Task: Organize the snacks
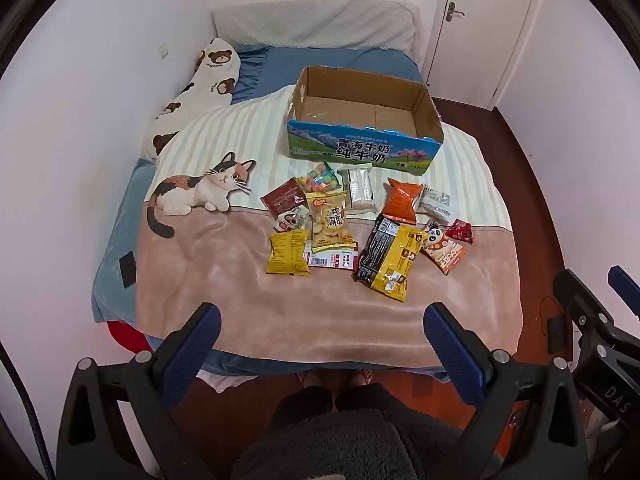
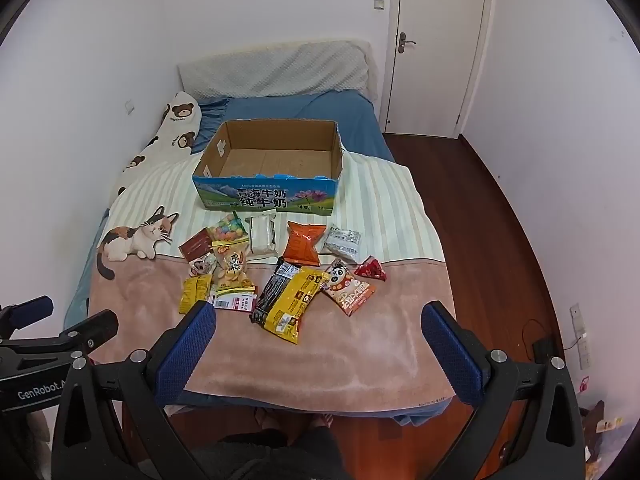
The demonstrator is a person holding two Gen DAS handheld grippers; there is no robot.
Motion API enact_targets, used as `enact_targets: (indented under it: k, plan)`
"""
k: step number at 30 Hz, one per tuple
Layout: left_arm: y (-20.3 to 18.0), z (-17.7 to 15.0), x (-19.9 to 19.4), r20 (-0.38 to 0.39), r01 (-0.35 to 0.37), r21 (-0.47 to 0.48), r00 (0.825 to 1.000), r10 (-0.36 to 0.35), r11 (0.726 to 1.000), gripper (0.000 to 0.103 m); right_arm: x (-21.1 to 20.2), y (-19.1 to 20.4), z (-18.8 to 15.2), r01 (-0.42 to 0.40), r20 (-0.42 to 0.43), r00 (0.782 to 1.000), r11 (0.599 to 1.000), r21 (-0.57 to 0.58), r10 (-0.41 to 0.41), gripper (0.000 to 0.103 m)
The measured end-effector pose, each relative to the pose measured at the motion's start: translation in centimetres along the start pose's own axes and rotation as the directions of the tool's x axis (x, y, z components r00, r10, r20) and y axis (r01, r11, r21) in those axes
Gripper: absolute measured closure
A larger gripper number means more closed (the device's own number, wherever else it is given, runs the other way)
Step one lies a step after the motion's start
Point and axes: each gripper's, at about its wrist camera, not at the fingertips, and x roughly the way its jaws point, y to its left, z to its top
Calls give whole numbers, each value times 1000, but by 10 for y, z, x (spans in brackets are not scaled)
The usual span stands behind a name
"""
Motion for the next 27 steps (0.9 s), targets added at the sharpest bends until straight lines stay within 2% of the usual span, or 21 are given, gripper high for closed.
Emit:
enact_targets:
  k: [13, 27]
  plan:
    - [1, 4, -8, 22, 0, 1, 1000, 0, 1000, 0, -3, 0, -2, -1, 7, 1000, 1000, 0, 1, 0]
    - [4, 3, -11, 4, -16, 12, 1000, 16, 1000, 0, -4, 0, 0, -13, -9, 1000, 1000, 0, 13, 0]
